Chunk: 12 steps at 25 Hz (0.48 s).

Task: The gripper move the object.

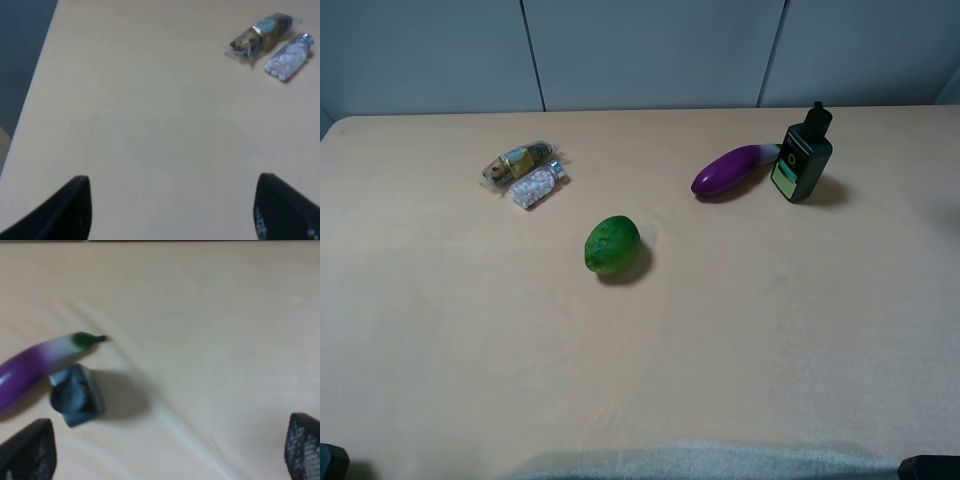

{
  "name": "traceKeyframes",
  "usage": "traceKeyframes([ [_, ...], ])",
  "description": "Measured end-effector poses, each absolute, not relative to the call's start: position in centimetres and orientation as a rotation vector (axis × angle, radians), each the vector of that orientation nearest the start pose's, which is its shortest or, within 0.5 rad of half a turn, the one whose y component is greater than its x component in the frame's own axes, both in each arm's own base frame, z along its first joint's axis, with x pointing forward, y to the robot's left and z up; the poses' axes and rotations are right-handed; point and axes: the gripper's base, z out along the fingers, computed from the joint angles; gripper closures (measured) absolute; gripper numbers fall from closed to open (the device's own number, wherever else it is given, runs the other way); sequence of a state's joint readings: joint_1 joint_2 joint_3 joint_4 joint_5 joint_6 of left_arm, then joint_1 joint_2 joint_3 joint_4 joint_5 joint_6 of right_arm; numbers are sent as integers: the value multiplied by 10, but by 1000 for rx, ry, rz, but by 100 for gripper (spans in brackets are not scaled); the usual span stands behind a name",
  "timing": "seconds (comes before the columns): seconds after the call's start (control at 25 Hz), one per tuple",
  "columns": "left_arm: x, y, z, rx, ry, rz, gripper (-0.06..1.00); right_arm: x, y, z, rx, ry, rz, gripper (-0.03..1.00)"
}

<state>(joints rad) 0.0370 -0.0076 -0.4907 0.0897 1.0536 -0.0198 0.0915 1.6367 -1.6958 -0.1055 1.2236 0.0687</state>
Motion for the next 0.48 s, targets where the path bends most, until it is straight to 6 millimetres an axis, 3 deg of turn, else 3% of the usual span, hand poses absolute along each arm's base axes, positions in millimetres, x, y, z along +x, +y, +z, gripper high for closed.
traceKeyframes([
  [0.28, -5, 7, 275, -62, 2037, 118, 21, 260, -26, 384, 162, 2623, -142, 27],
  [0.48, -5, 7, 275, -62, 2037, 118, 21, 189, -38, 365, 260, 2544, -176, 27],
])
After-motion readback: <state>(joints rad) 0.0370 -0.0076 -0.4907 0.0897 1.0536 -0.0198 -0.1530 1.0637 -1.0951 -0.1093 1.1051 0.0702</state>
